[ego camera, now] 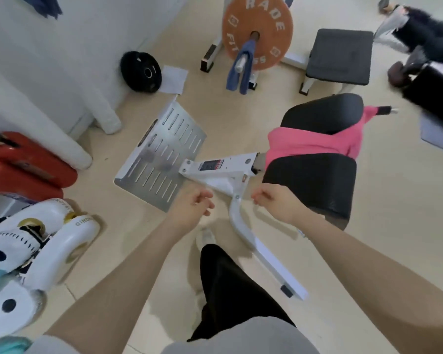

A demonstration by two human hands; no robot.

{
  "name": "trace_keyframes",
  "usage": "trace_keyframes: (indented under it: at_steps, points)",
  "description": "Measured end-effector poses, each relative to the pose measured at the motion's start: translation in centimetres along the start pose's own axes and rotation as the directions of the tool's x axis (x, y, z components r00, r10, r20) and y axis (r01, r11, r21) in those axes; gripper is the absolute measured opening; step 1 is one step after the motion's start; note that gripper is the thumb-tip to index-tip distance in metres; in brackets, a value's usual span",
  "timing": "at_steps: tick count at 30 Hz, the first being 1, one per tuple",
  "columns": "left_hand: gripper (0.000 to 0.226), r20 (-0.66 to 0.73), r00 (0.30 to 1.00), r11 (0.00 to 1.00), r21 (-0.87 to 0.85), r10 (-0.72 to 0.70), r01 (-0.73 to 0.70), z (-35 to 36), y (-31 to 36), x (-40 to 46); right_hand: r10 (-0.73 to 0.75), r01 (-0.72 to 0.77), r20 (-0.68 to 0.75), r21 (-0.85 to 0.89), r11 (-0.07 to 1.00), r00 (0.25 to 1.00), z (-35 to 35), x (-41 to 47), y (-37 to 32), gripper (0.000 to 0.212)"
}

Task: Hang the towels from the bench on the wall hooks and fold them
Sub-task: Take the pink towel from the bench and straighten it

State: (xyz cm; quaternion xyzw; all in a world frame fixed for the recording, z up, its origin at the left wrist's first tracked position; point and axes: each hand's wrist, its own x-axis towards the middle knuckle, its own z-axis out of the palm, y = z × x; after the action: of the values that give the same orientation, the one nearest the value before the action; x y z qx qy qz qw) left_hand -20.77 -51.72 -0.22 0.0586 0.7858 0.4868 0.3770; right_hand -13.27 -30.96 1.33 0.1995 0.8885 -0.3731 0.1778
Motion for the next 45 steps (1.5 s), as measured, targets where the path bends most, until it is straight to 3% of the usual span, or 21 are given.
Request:
trace_keyframes:
  at_steps: [7,12,16,19,24,27,30,34,38,41,45]
  points:
    - [0.017,0.08,0.994,0.995,0.064,0.069,-0.074,4.2,0.5,-2.5,-0.033,0.031,-0.015,-0.101,0.994,0.999,-0.7,-3.5,2.4,0.024]
    - [0.016,0.06,0.993,0.994,0.037,0.101,-0.103,6.7,3.0,-2.7,-0.098,0.087,-0.055,-0.172,0.981,0.994,-3.7,-3.7,3.0,0.042]
    - [0.02,0.036,0.996,0.995,0.036,0.087,-0.088,11.1,4.7,-1.5,-0.135,0.109,-0.099,-0.233,0.966,0.986,-5.7,-3.8,6.8,0.041]
    - [0.024,0.055,0.995,0.991,0.098,0.088,-0.093,16.3,6.0,0.3,-0.165,0.12,-0.167,-0.25,0.961,0.972,-7.8,-3.8,11.3,0.038]
    - [0.051,0.04,0.989,0.934,0.325,0.146,-0.151,26.3,9.8,5.0,-0.189,0.133,-0.256,-0.219,0.967,0.948,-14.3,-1.0,19.1,0.038]
    - [0.071,-0.087,0.994,0.871,0.492,0.065,-0.014,31.8,11.8,8.3,-0.173,0.145,-0.164,-0.17,0.975,0.971,-18.5,2.4,23.4,0.038]
    - [0.09,-0.291,0.956,0.698,0.68,-0.025,0.225,35.4,12.8,10.1,-0.255,0.24,-0.051,-0.202,0.95,0.966,-22.0,5.9,26.9,0.043]
    - [0.096,-0.394,0.918,0.553,0.754,-0.053,0.356,37.5,13.5,11.3,-0.334,0.327,0.038,-0.332,0.885,0.942,-25.8,10.0,29.3,0.051]
    - [0.1,-0.455,0.882,0.588,0.684,-0.118,0.432,37.8,13.9,12.0,-0.423,0.402,0.09,-0.539,0.74,0.901,-26.4,14.2,29.5,0.055]
    - [0.099,-0.49,0.864,0.596,0.662,-0.115,0.454,38.3,13.6,11.8,-0.409,0.342,0.017,-0.583,0.738,0.912,-26.1,15.7,28.8,0.049]
    - [0.099,-0.516,0.848,0.596,0.646,-0.119,0.477,38.6,13.5,11.8,-0.577,0.29,-0.136,-0.759,0.583,0.805,-25.1,16.1,28.6,0.031]
